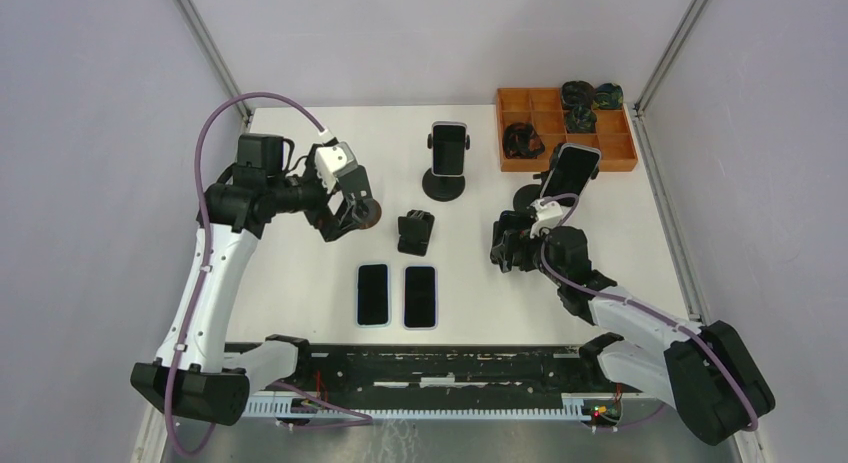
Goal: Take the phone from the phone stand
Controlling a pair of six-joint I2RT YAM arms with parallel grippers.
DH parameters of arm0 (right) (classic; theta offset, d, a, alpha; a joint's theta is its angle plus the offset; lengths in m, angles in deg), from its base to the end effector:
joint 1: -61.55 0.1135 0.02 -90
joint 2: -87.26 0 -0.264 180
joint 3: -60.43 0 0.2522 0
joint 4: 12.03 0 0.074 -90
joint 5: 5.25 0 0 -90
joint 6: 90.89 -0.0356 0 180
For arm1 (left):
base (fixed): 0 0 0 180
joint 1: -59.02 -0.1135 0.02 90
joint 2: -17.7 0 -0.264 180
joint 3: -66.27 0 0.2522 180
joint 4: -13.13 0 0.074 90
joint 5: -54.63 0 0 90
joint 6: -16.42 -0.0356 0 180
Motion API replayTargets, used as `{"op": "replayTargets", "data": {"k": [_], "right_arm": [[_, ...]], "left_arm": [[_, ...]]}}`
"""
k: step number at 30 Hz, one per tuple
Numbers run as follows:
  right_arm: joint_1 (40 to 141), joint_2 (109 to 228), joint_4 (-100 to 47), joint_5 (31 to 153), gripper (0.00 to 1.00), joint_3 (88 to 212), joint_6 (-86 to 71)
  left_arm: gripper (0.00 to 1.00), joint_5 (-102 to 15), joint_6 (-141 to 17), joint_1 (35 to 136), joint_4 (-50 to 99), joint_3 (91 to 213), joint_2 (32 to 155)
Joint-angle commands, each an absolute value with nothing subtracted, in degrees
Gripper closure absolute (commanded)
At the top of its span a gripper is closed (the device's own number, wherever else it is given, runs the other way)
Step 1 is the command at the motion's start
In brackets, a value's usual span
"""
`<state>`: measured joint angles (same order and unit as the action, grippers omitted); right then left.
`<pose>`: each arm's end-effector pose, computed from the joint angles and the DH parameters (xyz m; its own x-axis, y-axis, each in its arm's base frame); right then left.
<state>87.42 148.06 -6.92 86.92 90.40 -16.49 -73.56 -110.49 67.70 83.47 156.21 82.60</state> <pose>0.1852 0.0913 0.1671 -0.5016 0.0554 -0.8633 -0.3445 0.9026 0.2581 0.2025 -0.0532 0.3868 -0.2324 0.5130 -0.8263 0.8606 0.5043 0.0710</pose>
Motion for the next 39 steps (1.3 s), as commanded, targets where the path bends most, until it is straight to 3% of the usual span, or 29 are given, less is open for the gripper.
{"op": "replayTargets", "data": {"k": [1,12,14,20,31,39], "right_arm": [[86.8,149.4,0.4,89.4,0.09,90.8,-15.0],[86.6,151.2,5.5,94.2,0.46,87.5,-17.6],[86.5,151.0,6.2,95.5,0.56,87.4,-18.1],[86.6,149.7,7.4,101.1,0.99,87.7,-20.3],[91.0,144.4,3.6,108.6,1.00,92.1,-27.0],[91.4,144.1,8.4,125.8,1.00,96.8,-36.4]], "left_arm": [[0.00,-76.4,-112.8,67.5,84.4,155.7,81.7],[0.00,-83.2,-114.9,67.5,85.6,154.0,80.4],[0.00,-84.6,-114.5,67.5,85.5,153.1,79.8],[0.00,-85.4,-112.1,67.5,83.7,148.0,76.3],[0.00,-84.3,-109.8,68.4,82.2,141.3,75.6],[0.00,-84.7,-111.4,71.3,81.9,141.1,77.8]]}}
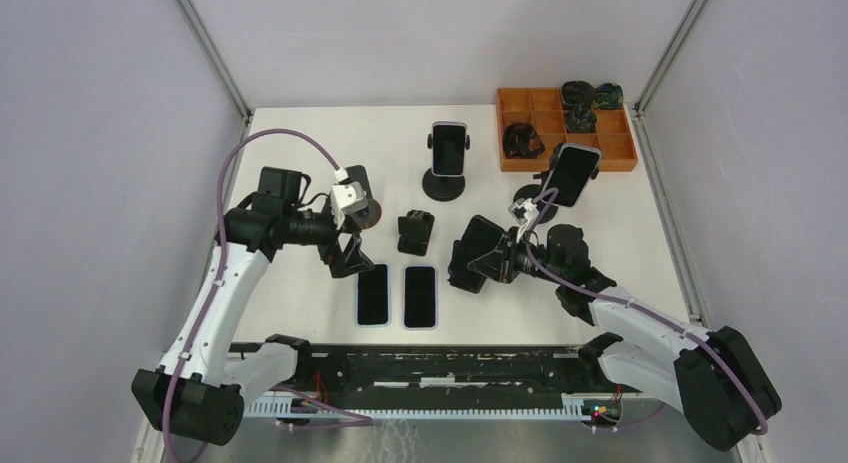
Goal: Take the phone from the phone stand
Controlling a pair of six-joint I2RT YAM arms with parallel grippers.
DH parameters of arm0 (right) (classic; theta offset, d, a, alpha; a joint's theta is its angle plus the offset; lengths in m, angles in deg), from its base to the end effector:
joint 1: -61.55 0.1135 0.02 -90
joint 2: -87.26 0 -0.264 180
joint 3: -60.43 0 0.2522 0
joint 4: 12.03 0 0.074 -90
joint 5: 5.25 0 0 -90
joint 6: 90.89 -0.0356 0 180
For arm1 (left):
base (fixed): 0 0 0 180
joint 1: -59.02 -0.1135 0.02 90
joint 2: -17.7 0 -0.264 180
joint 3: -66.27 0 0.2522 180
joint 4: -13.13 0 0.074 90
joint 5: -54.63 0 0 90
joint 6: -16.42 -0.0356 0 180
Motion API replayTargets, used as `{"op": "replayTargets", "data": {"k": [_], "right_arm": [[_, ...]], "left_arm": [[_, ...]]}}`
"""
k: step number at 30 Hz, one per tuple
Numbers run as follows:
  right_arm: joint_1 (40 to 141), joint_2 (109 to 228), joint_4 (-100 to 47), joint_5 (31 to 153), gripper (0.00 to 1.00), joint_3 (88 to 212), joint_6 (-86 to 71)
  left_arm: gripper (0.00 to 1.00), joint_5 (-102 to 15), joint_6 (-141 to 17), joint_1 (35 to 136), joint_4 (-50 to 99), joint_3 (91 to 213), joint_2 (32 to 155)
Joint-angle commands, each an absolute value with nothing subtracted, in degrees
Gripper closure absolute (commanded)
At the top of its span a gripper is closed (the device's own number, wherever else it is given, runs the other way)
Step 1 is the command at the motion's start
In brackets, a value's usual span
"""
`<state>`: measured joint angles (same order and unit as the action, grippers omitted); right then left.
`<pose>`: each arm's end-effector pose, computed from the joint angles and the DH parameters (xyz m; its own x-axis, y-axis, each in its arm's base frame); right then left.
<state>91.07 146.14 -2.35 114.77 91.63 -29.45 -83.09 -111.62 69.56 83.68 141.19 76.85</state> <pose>0.1710 0.1173 0.1900 -0.6381 0.1144 -0.7614 -0.6098 0.5286 0.5905 0.1759 -0.0595 0.3287 -0.2982 0.4772 -0.8267 0.9222 0.3674 -0.1207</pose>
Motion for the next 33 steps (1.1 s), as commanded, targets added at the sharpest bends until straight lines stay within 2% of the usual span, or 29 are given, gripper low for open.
{"op": "replayTargets", "data": {"k": [1,12,18,33], "right_arm": [[91.5,143.7,10.3,127.0,1.00,96.8,-38.0],[94.8,144.5,28.1,132.1,1.00,97.0,-50.3],[98.0,147.8,35.9,134.2,1.00,98.7,-54.5],[107.5,156.7,47.0,129.0,1.00,104.4,-61.0]], "left_arm": [[0.00,-84.7,-111.4,71.9,81.5,141.0,78.2],[0.00,-85.1,-108.1,81.4,75.5,140.2,80.3],[0.04,-85.7,-107.1,84.5,74.7,141.9,81.8],[0.23,-88.9,-108.0,87.4,74.9,145.8,83.4]]}}
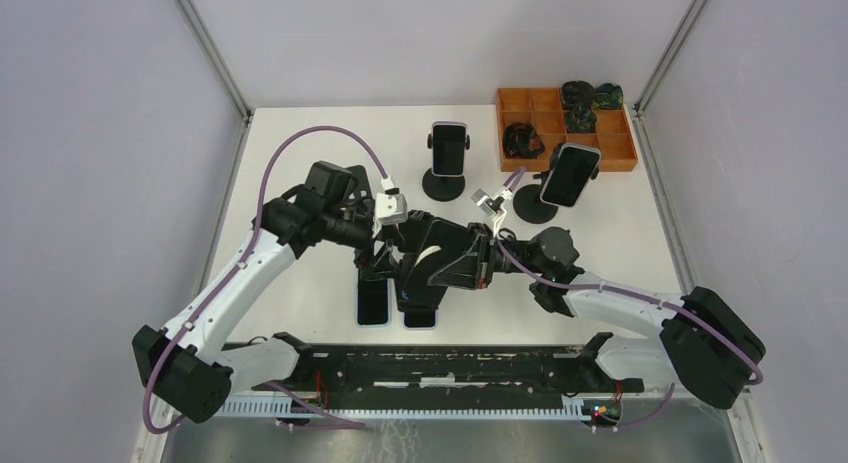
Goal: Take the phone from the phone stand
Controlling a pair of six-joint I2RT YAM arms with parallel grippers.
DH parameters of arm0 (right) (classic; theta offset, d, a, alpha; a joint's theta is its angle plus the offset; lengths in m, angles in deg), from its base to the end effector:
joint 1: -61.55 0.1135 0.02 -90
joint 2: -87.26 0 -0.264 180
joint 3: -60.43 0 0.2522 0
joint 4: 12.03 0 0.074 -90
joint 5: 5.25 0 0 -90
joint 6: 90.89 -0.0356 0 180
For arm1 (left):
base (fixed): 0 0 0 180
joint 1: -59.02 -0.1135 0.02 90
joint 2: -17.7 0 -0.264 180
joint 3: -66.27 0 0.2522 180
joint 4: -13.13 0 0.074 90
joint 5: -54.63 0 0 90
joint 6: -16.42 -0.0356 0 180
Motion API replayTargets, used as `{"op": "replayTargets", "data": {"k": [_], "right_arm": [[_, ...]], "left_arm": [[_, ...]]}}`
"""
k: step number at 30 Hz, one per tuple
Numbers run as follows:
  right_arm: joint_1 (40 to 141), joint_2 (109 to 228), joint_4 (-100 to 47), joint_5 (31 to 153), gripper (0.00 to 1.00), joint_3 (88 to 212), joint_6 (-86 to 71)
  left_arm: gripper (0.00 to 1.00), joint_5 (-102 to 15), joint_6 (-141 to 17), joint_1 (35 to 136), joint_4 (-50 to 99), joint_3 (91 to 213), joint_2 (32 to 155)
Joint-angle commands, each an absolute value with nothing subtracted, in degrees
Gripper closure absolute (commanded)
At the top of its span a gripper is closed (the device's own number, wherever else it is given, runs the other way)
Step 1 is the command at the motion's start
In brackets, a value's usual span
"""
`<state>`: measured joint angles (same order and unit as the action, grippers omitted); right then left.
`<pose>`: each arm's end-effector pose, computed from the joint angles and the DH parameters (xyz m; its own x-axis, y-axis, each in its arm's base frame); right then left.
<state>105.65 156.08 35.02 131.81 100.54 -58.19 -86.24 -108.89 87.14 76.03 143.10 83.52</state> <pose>0.1535 0.1851 0.2694 -0.6968 0.1230 -0.7066 -0.7159 -0.1812 0.6743 0.1801 -0.1276 0.3266 -0.1503 0.4939 -0.8564 0.9884 0.0557 -0.1413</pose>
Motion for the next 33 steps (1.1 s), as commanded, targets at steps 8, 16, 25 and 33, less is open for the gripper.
{"op": "replayTargets", "data": {"k": [8,16,25,33], "right_arm": [[110.4,161.1,50.1,126.1,1.00,106.4,-62.2],[111.6,164.4,56.3,122.5,1.00,107.7,-65.5],[110.9,158.2,39.6,117.8,0.72,106.6,-57.8],[108.4,153.8,33.6,115.8,0.67,105.6,-56.3]], "left_arm": [[0.40,-91.2,-107.8,87.8,75.7,146.9,83.0],[0.72,-92.1,-111.3,87.9,78.8,146.4,81.7],[0.98,-90.6,-120.4,87.9,85.0,147.4,80.0],[0.98,-88.4,-126.2,87.8,87.8,147.3,79.7]]}}
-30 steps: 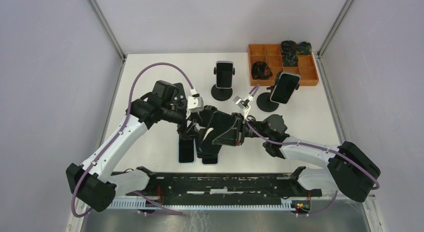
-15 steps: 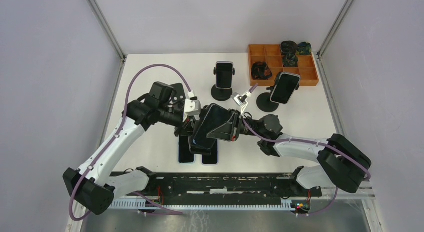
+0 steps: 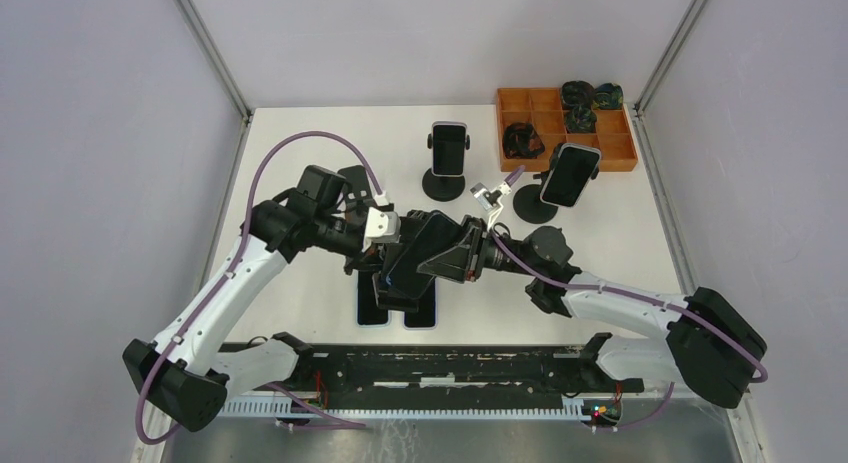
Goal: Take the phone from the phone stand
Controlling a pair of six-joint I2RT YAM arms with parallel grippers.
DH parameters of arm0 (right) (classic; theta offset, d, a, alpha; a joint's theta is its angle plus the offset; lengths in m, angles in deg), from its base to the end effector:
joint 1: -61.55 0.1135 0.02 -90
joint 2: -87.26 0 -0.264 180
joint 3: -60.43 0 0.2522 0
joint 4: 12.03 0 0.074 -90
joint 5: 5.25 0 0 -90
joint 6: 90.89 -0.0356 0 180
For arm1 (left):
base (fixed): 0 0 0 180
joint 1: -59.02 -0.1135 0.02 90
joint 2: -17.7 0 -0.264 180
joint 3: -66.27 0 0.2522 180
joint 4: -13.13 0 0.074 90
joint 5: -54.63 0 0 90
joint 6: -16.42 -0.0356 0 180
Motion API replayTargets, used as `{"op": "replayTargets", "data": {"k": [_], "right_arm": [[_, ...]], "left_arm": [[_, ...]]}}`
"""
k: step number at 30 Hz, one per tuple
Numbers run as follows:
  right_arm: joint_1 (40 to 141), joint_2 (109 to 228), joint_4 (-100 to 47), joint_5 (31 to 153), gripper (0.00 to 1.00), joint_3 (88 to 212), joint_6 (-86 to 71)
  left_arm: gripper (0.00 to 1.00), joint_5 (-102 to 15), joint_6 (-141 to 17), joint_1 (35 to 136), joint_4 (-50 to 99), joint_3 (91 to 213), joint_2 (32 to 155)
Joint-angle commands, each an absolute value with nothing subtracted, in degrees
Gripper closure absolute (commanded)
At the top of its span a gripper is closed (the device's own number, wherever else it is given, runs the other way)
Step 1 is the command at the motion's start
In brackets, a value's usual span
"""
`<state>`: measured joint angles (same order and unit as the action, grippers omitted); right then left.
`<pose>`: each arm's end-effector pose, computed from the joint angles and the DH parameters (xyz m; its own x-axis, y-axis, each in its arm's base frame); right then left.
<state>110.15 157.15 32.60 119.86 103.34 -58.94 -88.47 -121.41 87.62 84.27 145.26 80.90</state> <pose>0.1515 0.2028 0.2783 -0.7221 0.2305 -0.6522 -0.6867 -0.1243 0.7163 0.1601 -0.1197 0.3393 0.0240 0.4938 -0.8693 0.9963 -0.0841 -0.0202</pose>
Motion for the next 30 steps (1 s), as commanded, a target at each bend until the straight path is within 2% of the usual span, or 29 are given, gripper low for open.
{"op": "replayTargets", "data": {"k": [1,3,7,11,17,22,27,30], "right_arm": [[108.0,153.4,32.9,115.7,0.67,105.5,-56.1],[107.3,152.5,32.6,115.1,0.68,104.9,-56.2],[106.3,151.5,32.6,115.5,0.86,104.7,-57.2],[105.0,149.5,30.8,116.9,0.94,104.7,-57.8],[100.9,141.9,20.5,119.4,1.00,104.7,-55.0],[97.5,135.9,9.2,121.7,1.00,105.9,-51.2],[96.4,133.8,-0.1,123.8,1.00,107.7,-47.6],[96.1,135.4,-12.3,124.4,1.00,110.6,-40.9]], "left_arm": [[0.98,-88.3,-126.5,87.8,88.0,147.3,79.6],[0.98,-88.0,-126.9,87.9,88.3,147.3,79.4],[0.98,-87.4,-127.0,87.9,88.4,147.1,79.2],[0.98,-85.4,-127.8,87.9,88.3,146.2,78.9],[0.98,-79.3,-125.7,87.9,85.0,144.2,77.9],[0.98,-75.8,-124.1,87.9,82.9,143.2,77.7],[0.98,-74.3,-123.9,87.8,82.3,142.8,77.6],[0.98,-74.2,-123.6,87.8,82.3,143.3,77.4]]}}
